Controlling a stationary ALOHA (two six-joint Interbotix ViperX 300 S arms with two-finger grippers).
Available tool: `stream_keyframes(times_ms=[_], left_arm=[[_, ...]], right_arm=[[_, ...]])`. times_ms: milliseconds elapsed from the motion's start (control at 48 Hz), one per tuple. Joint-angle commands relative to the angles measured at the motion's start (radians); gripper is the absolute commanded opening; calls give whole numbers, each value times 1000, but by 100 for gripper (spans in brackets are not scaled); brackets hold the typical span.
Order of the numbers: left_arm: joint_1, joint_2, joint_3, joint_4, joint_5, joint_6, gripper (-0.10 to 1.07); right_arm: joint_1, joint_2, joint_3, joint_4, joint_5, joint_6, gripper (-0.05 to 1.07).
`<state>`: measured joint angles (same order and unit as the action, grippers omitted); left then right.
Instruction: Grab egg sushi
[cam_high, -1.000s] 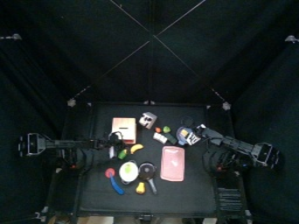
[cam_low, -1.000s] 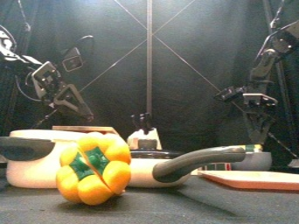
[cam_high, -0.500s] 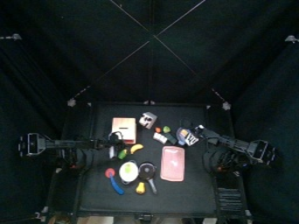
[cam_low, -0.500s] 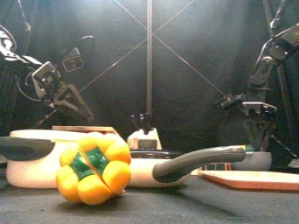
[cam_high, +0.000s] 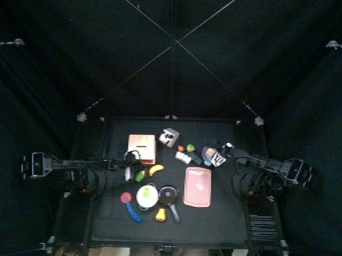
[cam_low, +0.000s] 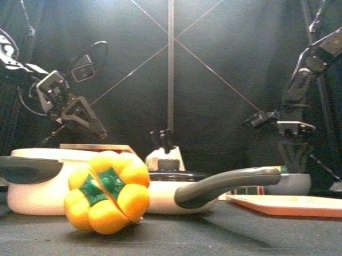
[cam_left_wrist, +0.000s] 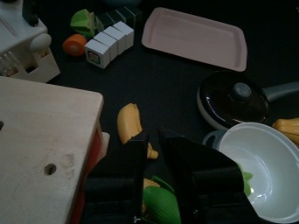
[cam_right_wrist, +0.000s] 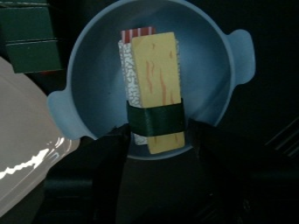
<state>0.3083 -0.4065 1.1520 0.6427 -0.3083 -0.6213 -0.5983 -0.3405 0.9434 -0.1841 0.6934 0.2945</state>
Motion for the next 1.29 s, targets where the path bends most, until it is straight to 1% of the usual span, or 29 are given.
stream_keyframes(times_ms=[0, 229, 625, 708, 854, 958, 1062, 1188, 1271], left_arm=[[5, 0, -12, -2, -5, 0, 63], [5, 0, -12, -2, -5, 0, 63], [5, 0, -11, -2, -5, 0, 63], [5, 0, -11, -2, -3, 0, 63], [5, 0, -11, -2, -5, 0, 63], [5, 0, -9, -3, -5, 0, 63], [5, -2, -11, -2, -5, 0, 63], [5, 0, -11, -2, -3, 2, 63], [5, 0, -9, -2, 2, 0, 63]], right_arm=[[2, -9, -17, -6, -8, 0, 89], [-3, -6, -25, -21, -15, 5, 89], [-3, 0, -35, -9, -38, 0, 88], [0, 0, -44, -8, -31, 0, 89], [3, -6, -81, -17, 15, 2, 89], [-2, -5, -110, -11, 21, 3, 89], [-15, 15, -132, 2, 20, 3, 89], [-51, 58, -143, 37, 21, -2, 89], [-61, 91, -150, 38, 21, -2, 89]])
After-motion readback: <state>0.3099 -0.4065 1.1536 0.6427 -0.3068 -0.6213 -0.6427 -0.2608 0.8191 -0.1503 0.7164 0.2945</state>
